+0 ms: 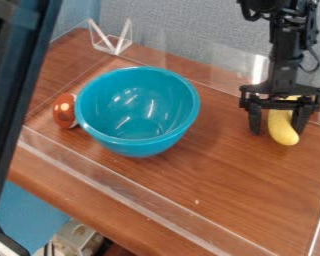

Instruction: Remove the yellow object from the blue bowl and put it on the table

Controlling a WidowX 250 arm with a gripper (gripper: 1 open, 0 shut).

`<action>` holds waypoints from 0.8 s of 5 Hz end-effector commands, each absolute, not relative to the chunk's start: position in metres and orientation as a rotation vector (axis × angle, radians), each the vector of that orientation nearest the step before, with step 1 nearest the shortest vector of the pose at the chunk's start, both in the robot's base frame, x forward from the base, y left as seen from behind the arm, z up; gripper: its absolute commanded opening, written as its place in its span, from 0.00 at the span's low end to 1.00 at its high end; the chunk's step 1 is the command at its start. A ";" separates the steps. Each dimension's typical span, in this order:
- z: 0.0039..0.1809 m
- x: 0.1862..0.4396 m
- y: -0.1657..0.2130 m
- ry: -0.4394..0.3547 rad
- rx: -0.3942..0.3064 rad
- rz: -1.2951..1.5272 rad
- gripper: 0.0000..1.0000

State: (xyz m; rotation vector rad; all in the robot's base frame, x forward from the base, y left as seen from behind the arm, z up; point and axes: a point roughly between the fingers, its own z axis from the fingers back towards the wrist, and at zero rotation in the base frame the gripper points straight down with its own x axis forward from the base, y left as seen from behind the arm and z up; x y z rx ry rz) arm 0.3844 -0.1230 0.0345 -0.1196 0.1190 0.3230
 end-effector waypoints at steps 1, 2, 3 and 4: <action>0.076 0.385 -0.134 0.014 -0.170 0.374 1.00; 0.090 0.377 -0.138 -0.015 -0.199 0.441 1.00; 0.090 0.372 -0.129 -0.022 -0.223 0.410 1.00; 0.081 0.369 -0.122 -0.028 -0.231 0.388 1.00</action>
